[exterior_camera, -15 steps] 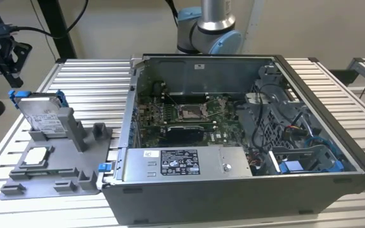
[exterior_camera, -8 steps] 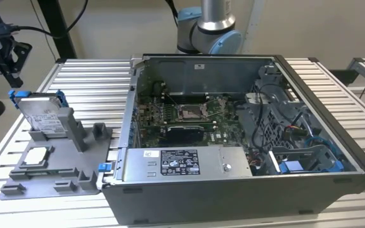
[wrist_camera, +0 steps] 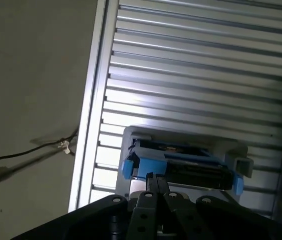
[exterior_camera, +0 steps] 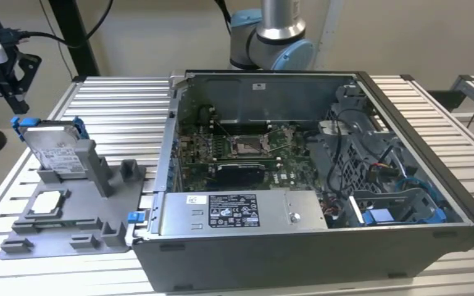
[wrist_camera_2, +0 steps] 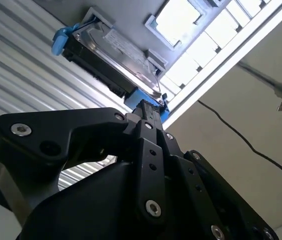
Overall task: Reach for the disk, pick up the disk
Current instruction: 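Pick up the disk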
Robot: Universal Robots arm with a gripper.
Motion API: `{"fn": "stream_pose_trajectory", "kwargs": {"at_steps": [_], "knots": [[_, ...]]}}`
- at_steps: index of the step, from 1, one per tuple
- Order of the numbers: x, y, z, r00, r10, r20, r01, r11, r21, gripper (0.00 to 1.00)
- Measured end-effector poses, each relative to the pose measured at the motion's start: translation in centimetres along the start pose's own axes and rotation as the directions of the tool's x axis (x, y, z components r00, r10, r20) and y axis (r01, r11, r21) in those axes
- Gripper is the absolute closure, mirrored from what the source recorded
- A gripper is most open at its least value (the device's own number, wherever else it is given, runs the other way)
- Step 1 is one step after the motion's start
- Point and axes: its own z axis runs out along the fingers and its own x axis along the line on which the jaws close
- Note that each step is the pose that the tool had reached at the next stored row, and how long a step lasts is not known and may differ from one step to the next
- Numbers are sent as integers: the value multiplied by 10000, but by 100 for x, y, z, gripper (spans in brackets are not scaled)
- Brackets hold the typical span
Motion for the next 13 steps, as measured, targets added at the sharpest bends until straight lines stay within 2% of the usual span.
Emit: {"fn": "stream_pose_trajectory", "kwargs": {"at_steps": [4, 7, 10, 13], "knots": [[2, 0, -1, 9985, -546, -21, 546, 9985, 9, 100], [3, 1, -2, 9949, -1008, -39, 1008, 9949, 13, 100], [5, 1, -2, 9887, -1501, -57, 1501, 9887, 16, 100], [7, 1, -2, 9795, -2013, -77, 2013, 9795, 21, 100]]}}
